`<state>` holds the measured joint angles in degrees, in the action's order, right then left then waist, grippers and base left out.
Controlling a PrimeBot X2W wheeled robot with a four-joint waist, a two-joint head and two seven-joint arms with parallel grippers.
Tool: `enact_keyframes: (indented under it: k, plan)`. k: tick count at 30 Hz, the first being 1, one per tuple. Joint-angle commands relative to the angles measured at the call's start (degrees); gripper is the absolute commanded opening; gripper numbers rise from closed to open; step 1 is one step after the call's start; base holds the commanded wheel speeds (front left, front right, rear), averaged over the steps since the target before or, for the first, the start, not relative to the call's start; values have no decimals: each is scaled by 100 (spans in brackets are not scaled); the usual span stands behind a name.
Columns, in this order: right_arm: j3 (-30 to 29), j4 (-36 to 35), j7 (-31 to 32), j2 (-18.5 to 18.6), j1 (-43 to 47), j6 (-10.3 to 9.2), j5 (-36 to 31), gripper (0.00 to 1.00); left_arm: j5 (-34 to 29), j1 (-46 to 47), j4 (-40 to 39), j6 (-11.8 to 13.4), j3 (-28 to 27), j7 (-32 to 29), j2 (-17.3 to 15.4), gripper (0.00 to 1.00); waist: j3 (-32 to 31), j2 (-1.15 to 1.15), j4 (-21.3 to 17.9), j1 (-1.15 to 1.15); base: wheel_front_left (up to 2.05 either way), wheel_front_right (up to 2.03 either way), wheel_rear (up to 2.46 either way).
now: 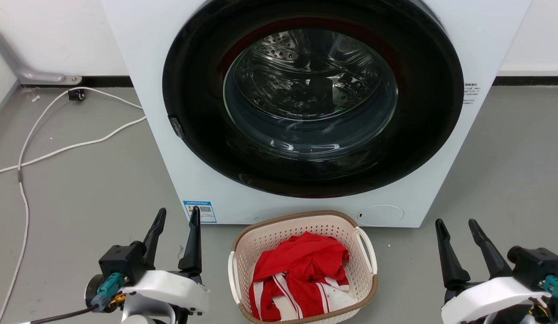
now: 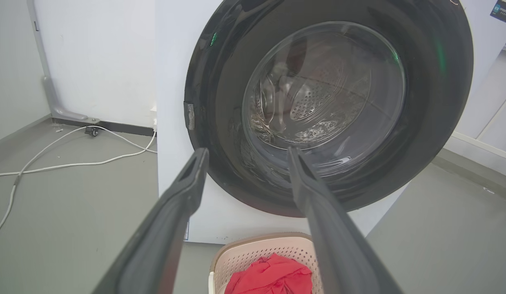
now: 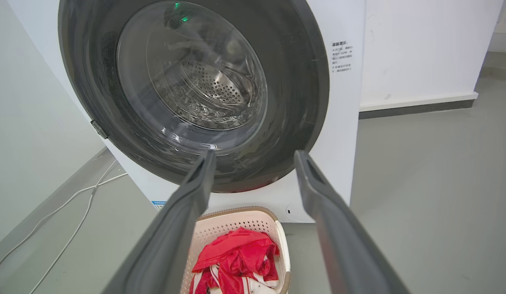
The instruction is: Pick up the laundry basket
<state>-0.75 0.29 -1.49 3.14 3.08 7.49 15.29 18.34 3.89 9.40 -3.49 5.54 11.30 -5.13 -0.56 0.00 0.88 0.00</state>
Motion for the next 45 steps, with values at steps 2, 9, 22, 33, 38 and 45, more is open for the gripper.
enact_keyframes:
  k: [2, 9, 22, 33, 38, 45]
  plan:
    - [-5, -71, -12, -17, 41, 0, -168, 100, -158, -2, -26, 23, 32, 61, -46, 100, 0, 0, 1, 0, 0, 0, 0]
    - [-12, -102, -24, -21, 105, 0, -526, 100, -478, -7, 10, 49, 67, 135, -56, 100, -1, 0, 3, 0, 0, 0, 0]
    - [-6, -146, -78, -29, 164, -1, -1075, 100, -985, -20, 81, 108, 100, 273, -40, 100, 4, 0, 12, 0, 0, 0, 0]
    - [20, -90, -175, -37, 219, -2, -1499, 100, -1400, -46, 177, 140, 115, 397, -21, 100, -5, 0, 28, 0, 0, 0, 0]
    - [10, -53, -201, -36, 212, -2, -1424, 100, -1345, -65, 210, 132, 93, 397, -4, 100, 0, 0, 13, 0, 0, 0, 0]
    - [-26, -1, -244, -37, 205, -1, -1374, 100, -1317, -59, 248, 109, 91, 397, 3, 100, 7, 0, 16, 0, 0, 0, 0]
